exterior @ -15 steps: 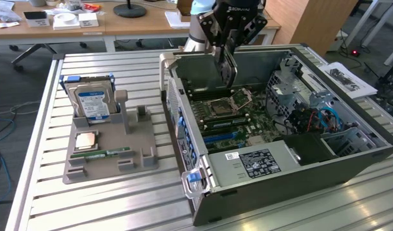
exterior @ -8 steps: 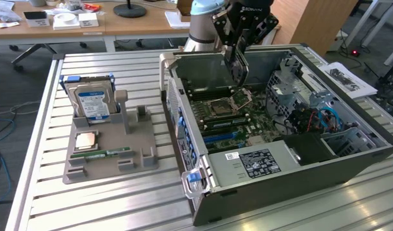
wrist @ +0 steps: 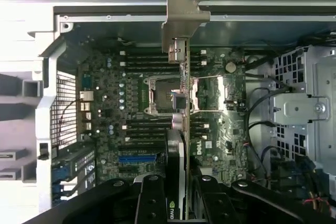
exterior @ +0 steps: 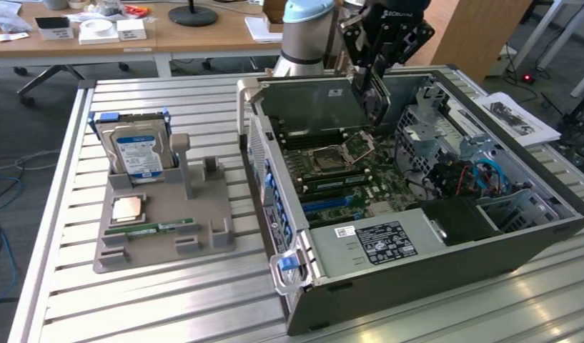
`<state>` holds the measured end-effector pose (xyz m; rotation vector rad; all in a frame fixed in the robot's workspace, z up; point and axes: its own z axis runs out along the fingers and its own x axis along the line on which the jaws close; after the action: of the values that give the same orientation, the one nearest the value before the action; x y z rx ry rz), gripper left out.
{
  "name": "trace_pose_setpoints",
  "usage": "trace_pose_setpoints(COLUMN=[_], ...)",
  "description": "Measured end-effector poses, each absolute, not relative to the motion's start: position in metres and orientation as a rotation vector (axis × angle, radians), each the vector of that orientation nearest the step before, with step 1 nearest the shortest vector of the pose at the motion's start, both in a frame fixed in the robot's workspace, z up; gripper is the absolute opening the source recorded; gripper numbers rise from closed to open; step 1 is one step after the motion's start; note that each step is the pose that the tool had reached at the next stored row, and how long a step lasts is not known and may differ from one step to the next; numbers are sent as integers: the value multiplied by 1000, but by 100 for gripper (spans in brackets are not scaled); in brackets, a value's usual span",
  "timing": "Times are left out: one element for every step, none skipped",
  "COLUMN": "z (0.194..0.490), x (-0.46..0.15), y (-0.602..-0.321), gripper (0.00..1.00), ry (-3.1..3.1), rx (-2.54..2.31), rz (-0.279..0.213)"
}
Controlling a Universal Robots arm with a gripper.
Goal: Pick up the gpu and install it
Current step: 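Pick up the gpu and move the gpu toward the slot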
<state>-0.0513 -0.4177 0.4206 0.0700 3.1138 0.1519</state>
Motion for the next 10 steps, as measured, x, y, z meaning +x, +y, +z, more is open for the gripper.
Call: trace_pose_setpoints(z=[421,421,421,421,421,421,421,421,421,421], x=[-48,-43,-40,-36,-33,-30,-27,-23,-20,-16], y=[-418,-418,-418,-418,-418,-418,-418,-418,-418,-418], gripper=[27,27,27,27,27,27,27,27,27,27], ry=[3114,3114,3114,3114,3114,3114,3114,3114,3114,3114], rx=[70,70,70,70,70,70,70,70,70,70], rz=[153,153,154,155,155,156,156,156,157,157])
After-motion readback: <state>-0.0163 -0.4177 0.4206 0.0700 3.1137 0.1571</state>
